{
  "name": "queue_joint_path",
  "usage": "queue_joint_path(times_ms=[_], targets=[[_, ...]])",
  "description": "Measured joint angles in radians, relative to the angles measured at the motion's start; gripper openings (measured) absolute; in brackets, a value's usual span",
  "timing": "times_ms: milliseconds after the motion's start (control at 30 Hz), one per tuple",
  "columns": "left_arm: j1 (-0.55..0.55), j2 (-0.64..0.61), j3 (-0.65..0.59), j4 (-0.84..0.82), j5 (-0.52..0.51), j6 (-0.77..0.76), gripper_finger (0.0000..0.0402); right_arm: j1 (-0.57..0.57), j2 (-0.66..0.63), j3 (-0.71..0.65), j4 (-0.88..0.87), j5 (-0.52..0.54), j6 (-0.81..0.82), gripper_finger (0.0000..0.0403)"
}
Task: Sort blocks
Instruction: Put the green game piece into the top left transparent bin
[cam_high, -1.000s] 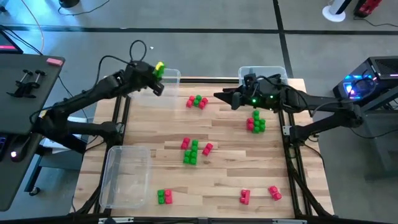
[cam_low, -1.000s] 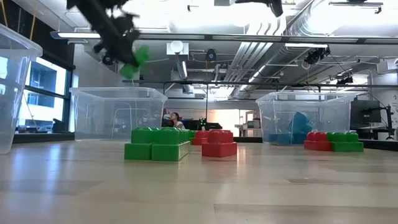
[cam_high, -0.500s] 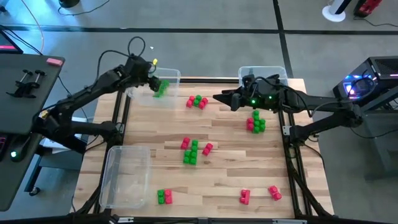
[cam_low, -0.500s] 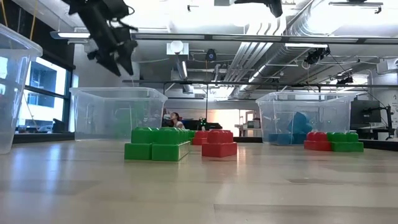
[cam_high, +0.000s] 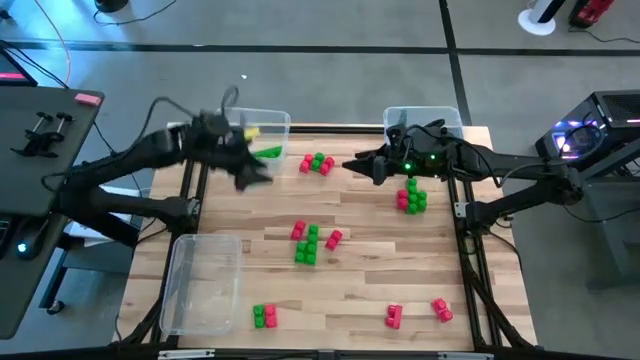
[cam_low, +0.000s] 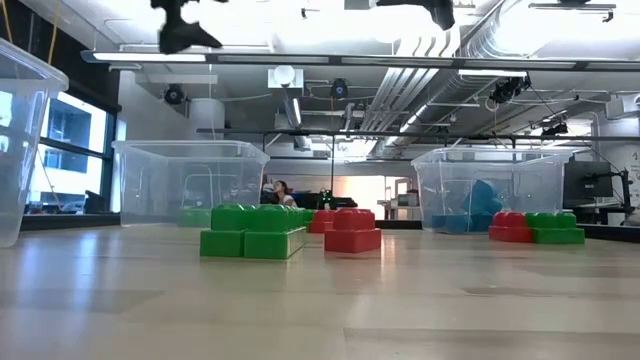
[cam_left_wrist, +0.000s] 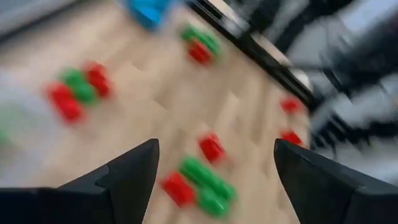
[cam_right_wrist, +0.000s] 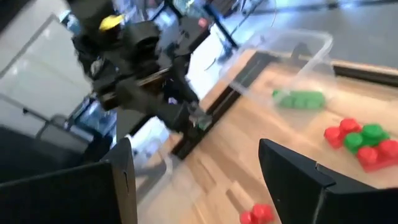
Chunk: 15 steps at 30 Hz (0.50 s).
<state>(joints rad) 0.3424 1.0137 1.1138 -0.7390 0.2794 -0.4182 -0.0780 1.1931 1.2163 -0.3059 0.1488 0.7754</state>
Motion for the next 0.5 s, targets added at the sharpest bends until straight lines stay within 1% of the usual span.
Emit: queue_joint_path(times_ms=[100, 167, 233, 267, 300, 333, 400, 500], targets=[[-0.227, -0.017, -0.051, -0.009, -0.119, -0.097, 0.0296, 0.000, 0.000, 0.000, -0.034, -0.030, -0.019, 0.0216], [-0.364, 0.001, -0.080, -0.013, -0.253, -0.179, 0.0295, 0.000, 0.000, 0.000, -0.057, -0.033, -0.024, 0.0216], [-0.459, 0.041, -0.104, -0.011, -0.405, -0.265, 0.0295, -0.001, 0.000, 0.000, -0.074, -0.035, -0.025, 0.0216], [-0.484, 0.073, -0.112, -0.002, -0.454, -0.306, 0.0295, -0.001, 0.000, 0.000, -0.080, -0.035, -0.025, 0.0216], [-0.491, 0.111, -0.113, 0.017, -0.475, -0.344, 0.0295, -0.001, 0.000, 0.000, -0.080, -0.035, -0.025, 0.0216], [-0.487, 0.154, -0.113, 0.045, -0.470, -0.376, 0.0295, -0.001, 0.000, 0.000, -0.080, -0.034, -0.026, 0.0216], [-0.461, 0.253, -0.092, 0.079, -0.422, -0.425, 0.0295, -0.001, 0.000, 0.000, -0.079, -0.034, -0.038, 0.0216], [-0.418, 0.424, -0.013, 0.076, -0.388, -0.445, 0.0295, -0.001, 0.000, 0.000, -0.080, -0.034, -0.051, 0.0216]])
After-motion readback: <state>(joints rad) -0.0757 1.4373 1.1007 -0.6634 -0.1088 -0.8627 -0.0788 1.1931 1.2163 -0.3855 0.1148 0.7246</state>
